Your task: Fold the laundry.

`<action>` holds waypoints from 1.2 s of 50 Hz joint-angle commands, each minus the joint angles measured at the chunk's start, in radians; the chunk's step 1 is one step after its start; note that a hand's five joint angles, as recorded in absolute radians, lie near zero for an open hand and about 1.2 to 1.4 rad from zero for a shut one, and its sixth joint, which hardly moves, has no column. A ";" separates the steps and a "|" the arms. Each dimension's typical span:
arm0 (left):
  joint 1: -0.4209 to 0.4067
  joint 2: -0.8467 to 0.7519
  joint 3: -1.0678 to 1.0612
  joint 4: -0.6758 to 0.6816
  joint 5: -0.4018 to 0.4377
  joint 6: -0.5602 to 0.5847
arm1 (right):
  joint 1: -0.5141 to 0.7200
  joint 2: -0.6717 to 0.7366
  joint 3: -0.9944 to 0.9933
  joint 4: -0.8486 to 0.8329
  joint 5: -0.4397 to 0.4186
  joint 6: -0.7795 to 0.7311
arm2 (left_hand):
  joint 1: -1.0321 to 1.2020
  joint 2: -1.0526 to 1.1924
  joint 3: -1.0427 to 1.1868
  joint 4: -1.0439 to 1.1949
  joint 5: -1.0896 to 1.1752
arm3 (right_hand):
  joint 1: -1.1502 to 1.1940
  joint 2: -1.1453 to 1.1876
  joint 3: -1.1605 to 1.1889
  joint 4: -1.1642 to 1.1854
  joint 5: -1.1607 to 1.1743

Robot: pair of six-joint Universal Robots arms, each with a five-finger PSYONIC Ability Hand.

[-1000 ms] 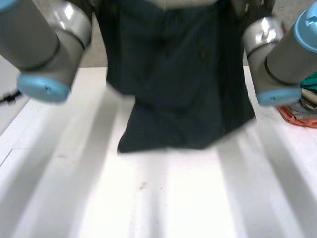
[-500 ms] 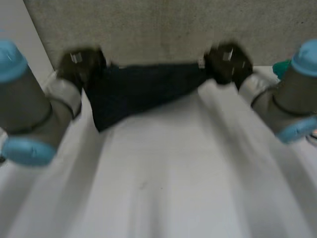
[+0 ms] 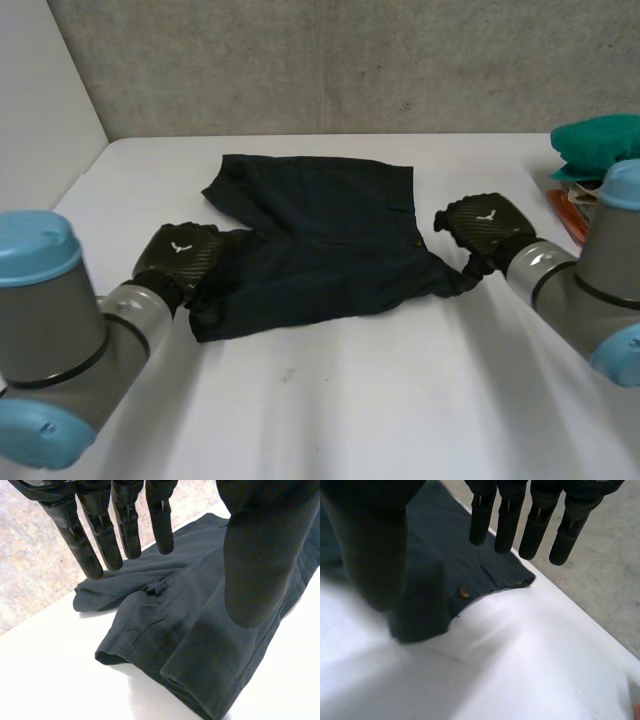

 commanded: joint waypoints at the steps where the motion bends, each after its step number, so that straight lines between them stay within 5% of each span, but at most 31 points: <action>1: -0.020 0.195 -0.185 -0.012 0.070 0.015 | -0.039 -0.114 0.086 0.117 -0.024 0.017 | 0.251 0.252 0.253 0.266 0.269 | 0.004 0.011 0.005 0.015 0.034; 7: -0.057 0.208 -0.262 0.002 0.097 0.054 | -0.021 -0.139 0.151 0.101 -0.052 -0.017 | 0.442 0.443 0.444 0.458 0.461 | 0.025 0.032 0.025 0.035 0.055; 13: -0.043 0.088 -0.226 0.043 0.076 0.095 | 0.016 -0.097 0.188 -0.023 -0.044 -0.060 | 0.217 0.217 0.218 0.232 0.235 | 0.048 0.055 0.049 0.059 0.078; 30: -0.028 -0.144 -0.060 0.160 0.001 0.189 | 0.079 0.094 0.126 -0.254 -0.021 -0.092 | 0.181 0.182 0.183 0.196 0.199 | 0.089 0.096 0.090 0.100 0.119; 38: -0.025 -0.234 0.000 0.223 -0.002 0.273 | 0.088 0.163 0.056 -0.271 0.003 -0.096 | 0.187 0.187 0.188 0.202 0.205 | 0.280 0.287 0.280 0.290 0.310; 46: -0.026 -0.299 0.075 0.214 0.004 0.331 | 0.094 0.211 0.005 -0.270 0.002 -0.096 | 0.246 0.246 0.247 0.261 0.264 | 0.882 0.889 0.882 0.892 0.912; 50: -0.028 -0.319 0.103 0.191 0.005 0.331 | 0.100 0.223 -0.012 -0.267 0.005 -0.097 | 0.269 0.270 0.271 0.284 0.287 | 0.915 0.921 0.915 0.925 0.945; 53: -0.026 -0.334 0.123 0.178 0.008 0.336 | 0.105 0.231 -0.018 -0.265 0.006 -0.097 | 0.380 0.381 0.382 0.396 0.399 | 0.915 0.921 0.915 0.925 0.945; 58: -0.028 -0.305 0.120 0.166 0.011 0.333 | 0.108 0.210 -0.016 -0.252 0.014 -0.097 | 0.923 0.923 0.924 0.938 0.941 | 0.921 0.928 0.921 0.931 0.951; 60: -0.031 -0.270 0.104 0.152 0.004 0.325 | 0.108 0.187 -0.013 -0.233 0.019 -0.094 | 0.924 0.924 0.925 0.939 0.942 | 0.921 0.928 0.921 0.931 0.951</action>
